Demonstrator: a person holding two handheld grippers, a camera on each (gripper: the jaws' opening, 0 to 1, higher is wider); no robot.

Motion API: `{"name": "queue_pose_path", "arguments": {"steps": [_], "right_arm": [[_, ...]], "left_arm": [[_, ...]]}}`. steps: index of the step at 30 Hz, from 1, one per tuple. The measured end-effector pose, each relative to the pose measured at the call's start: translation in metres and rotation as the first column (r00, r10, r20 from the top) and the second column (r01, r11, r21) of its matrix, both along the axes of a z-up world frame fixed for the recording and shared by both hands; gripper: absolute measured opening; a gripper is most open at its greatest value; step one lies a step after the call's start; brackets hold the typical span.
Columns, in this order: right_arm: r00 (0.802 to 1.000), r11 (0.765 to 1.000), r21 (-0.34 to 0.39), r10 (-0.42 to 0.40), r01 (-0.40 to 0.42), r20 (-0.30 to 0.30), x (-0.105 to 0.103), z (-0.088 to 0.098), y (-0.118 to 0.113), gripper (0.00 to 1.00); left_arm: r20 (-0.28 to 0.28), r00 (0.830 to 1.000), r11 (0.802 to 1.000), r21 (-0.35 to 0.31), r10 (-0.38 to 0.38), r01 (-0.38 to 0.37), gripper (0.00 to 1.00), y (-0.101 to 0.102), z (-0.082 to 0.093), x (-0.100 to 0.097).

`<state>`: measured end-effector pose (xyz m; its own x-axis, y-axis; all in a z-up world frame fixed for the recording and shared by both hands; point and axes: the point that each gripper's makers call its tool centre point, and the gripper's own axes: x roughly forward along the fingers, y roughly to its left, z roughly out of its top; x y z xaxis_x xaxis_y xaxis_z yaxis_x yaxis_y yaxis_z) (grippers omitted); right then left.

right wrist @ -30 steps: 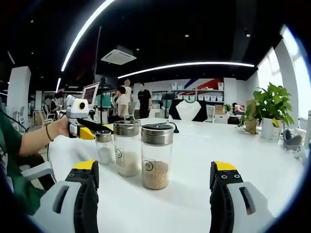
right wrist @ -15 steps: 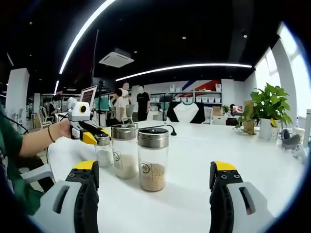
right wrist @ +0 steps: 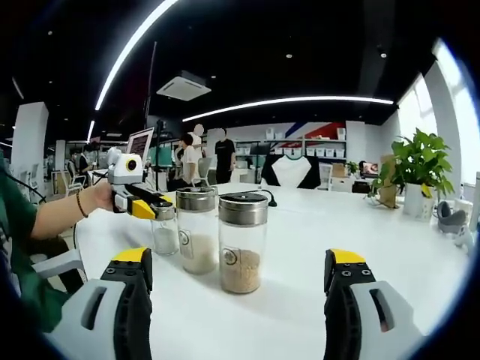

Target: Rotate the seasoning bottle until the label or dispensing opening points toward the visible target arrow and the bottle remains upright within the marked orientation range

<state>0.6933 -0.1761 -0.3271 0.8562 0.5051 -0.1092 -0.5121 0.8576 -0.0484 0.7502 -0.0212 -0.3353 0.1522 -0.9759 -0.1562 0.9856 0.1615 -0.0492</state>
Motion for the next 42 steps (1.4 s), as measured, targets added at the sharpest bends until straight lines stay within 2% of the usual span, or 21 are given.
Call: {"name": "queue_pose_path", "arguments": {"steps": [11,15,17,22,27,34,39,42], "right_arm": [[1.000,1.000,0.001,-0.003,0.003,-0.001,0.001,0.000,-0.002,0.98],[0.999,0.997,0.058,0.042,-0.042,0.004,-0.003,0.007,0.005,0.98],[0.999,0.997,0.058,0.043,-0.044,0.009,-0.004,0.009,0.005,0.98],[1.000,0.999,0.018,0.027,-0.027,0.013,-0.004,0.006,0.005,0.98],[0.999,0.998,0.037,0.042,-0.042,-0.006,-0.005,0.004,0.008,0.98],[0.999,0.999,0.017,0.037,-0.037,-0.002,-0.005,0.003,0.008,0.98],[0.998,0.997,0.045,0.055,-0.055,-0.001,-0.007,0.006,0.011,0.99],[0.999,0.998,0.029,0.050,-0.050,0.000,-0.008,0.005,0.011,0.99]], "left_arm": [[0.001,1.000,1.000,-0.005,0.019,-0.019,0.33,-0.002,0.000,-0.004],[-0.004,1.000,1.000,-0.020,0.023,-0.023,0.33,-0.001,0.000,-0.005],[0.006,1.000,1.000,-0.009,0.029,-0.029,0.33,-0.002,0.000,-0.007],[0.011,0.998,0.998,-0.018,0.060,-0.059,0.32,-0.002,0.000,-0.007],[0.025,0.995,0.995,-0.029,0.096,-0.096,0.32,-0.001,-0.001,-0.006],[0.023,0.990,0.990,-0.027,0.138,-0.137,0.32,-0.001,-0.001,-0.005],[0.019,0.985,0.985,-0.029,0.173,-0.172,0.32,-0.001,-0.001,-0.003],[0.019,0.980,0.979,-0.029,0.200,-0.199,0.32,-0.001,-0.001,-0.003]]}}
